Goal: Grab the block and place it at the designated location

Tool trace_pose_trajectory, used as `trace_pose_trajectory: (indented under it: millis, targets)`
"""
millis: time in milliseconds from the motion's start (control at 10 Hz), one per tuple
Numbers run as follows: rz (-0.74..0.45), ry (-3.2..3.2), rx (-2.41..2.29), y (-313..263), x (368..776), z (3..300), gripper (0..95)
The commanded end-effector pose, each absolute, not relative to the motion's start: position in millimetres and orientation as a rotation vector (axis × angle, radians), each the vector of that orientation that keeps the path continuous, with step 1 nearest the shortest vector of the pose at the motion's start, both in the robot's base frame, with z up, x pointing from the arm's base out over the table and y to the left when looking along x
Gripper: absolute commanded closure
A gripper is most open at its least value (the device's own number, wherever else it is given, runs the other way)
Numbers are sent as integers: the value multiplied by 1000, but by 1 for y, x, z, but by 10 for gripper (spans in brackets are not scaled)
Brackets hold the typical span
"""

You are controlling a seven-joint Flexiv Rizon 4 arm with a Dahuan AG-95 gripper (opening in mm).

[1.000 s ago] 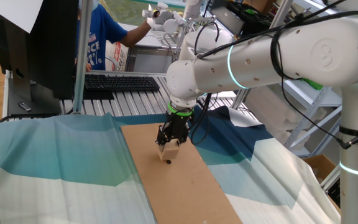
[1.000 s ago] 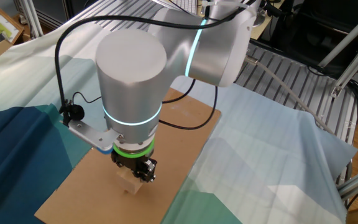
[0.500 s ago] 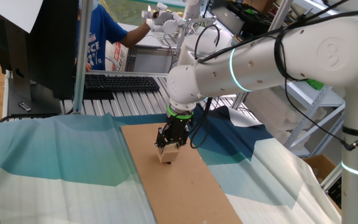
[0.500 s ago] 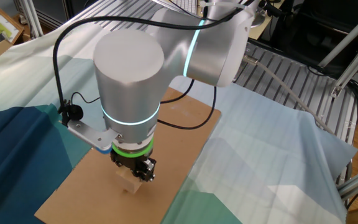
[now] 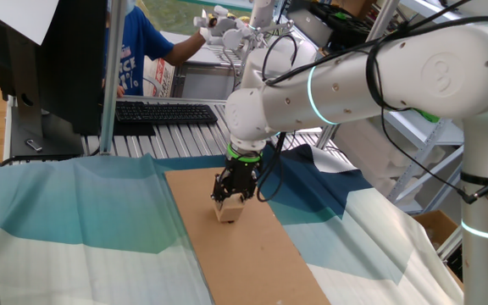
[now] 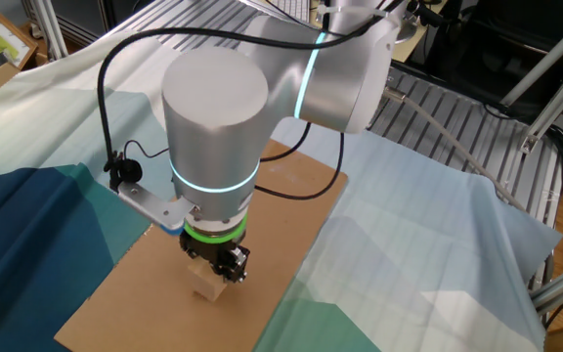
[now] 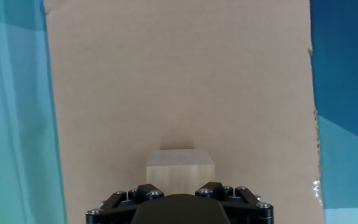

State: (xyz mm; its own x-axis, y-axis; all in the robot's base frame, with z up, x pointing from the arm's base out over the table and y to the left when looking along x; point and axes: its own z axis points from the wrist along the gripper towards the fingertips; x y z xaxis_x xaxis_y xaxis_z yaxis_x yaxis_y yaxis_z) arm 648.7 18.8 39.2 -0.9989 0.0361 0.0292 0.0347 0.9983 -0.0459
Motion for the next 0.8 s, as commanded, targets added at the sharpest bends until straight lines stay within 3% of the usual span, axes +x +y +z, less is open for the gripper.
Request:
trace_pose_trajectory:
  millis: [100,300,800]
  targets:
    - [73,-3106,-59,20,649,39,950]
    - [70,-3112,-80,21,648,38,950]
    - [117,-3095,-203,24,647,34,0]
